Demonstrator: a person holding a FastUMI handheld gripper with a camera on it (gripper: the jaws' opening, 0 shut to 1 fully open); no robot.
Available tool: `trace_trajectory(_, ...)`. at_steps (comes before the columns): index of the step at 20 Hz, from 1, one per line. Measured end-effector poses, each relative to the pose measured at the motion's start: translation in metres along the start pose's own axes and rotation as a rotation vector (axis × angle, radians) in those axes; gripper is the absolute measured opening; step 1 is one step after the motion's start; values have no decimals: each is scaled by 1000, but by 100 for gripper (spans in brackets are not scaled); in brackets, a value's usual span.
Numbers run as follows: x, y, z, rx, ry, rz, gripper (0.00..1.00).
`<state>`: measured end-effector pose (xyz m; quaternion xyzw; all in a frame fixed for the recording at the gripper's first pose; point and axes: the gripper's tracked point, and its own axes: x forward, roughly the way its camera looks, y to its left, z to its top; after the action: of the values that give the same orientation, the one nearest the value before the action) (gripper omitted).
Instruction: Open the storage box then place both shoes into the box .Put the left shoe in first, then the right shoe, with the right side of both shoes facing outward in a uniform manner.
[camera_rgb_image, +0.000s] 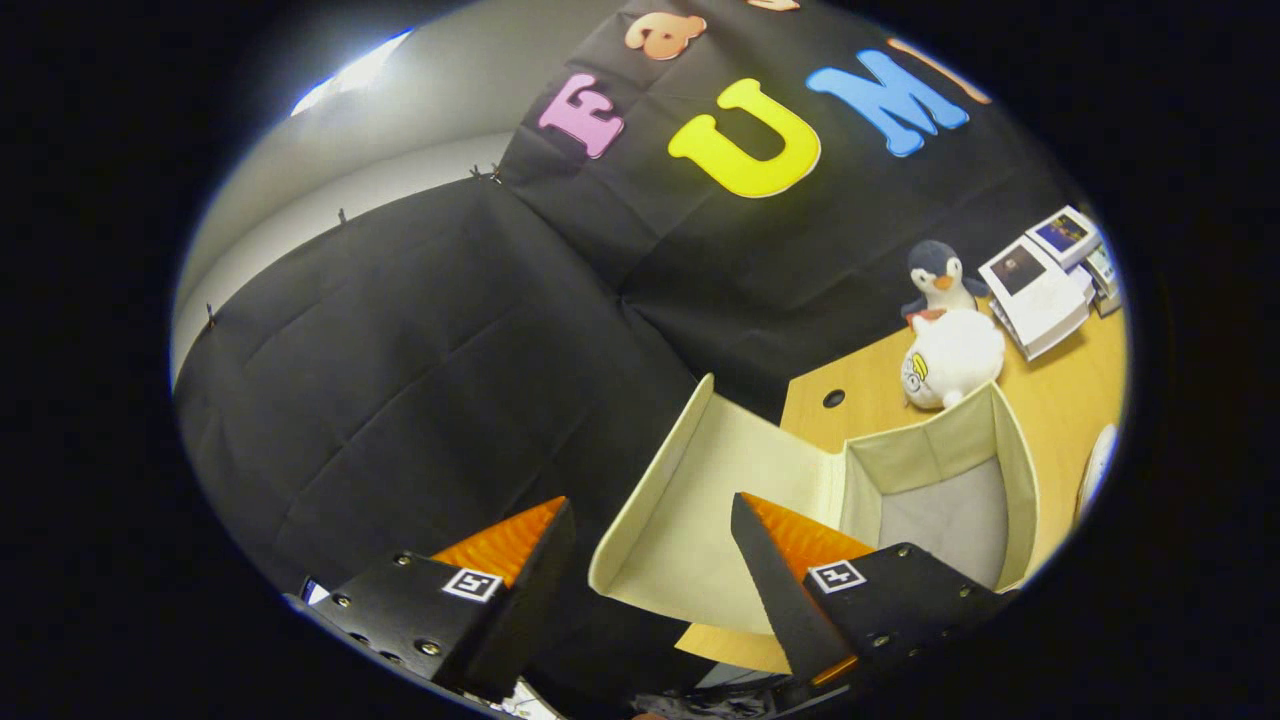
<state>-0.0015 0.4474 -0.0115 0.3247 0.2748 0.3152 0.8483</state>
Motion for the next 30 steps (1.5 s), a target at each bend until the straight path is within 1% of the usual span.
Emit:
trace_trajectory(6, -26, -28, 19, -146, -31, -55, 96)
trace_trajectory(10, -50, -61, 30, -287, -41, -141, 96)
trace_trajectory(12, -63, -83, 33, -325, -38, -190, 97)
trace_trajectory(17, -96, -132, 49, -349, -42, -296, 97)
trace_trajectory(23, -139, -187, 65, -413, -44, -405, 97)
trace_trajectory(30, -175, -244, 60, -347, -2, -497, 97)
